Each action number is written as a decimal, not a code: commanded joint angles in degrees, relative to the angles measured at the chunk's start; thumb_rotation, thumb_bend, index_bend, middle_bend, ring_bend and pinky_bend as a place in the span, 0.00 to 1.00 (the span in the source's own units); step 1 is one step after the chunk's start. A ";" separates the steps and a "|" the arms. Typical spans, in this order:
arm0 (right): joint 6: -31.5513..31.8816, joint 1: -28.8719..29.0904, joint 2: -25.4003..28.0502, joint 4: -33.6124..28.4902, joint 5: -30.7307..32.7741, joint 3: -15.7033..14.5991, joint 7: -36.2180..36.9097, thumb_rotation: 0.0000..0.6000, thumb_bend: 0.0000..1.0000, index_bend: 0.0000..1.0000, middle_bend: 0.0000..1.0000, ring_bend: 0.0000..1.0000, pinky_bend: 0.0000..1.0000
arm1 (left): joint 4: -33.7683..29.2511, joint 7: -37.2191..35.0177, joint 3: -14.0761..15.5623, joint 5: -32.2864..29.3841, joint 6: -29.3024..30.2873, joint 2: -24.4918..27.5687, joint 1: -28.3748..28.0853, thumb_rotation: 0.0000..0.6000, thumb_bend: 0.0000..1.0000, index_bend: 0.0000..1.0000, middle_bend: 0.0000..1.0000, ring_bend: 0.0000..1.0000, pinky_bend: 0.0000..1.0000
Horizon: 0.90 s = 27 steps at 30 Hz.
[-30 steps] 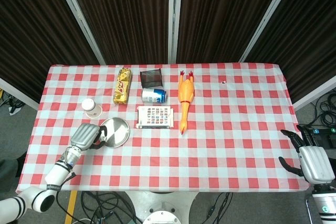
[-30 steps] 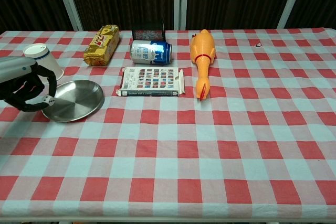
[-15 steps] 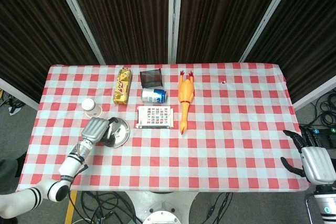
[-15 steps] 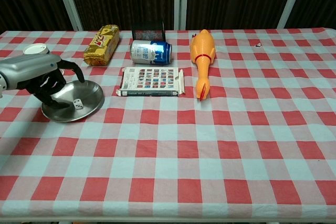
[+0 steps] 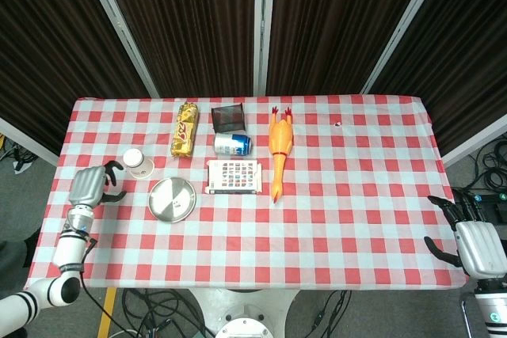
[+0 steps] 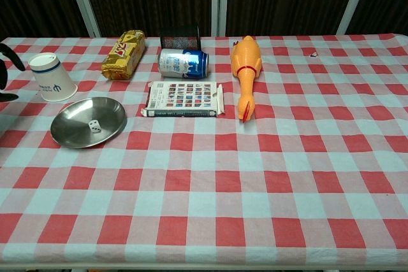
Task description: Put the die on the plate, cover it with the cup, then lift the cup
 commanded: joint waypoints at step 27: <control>-1.06 0.08 0.60 -2.75 1.62 0.31 -3.61 1.00 0.20 0.18 0.24 0.00 0.01 | 25.70 -42.88 -8.09 4.63 -22.59 -10.89 -8.29 1.00 0.18 0.30 0.28 0.20 0.30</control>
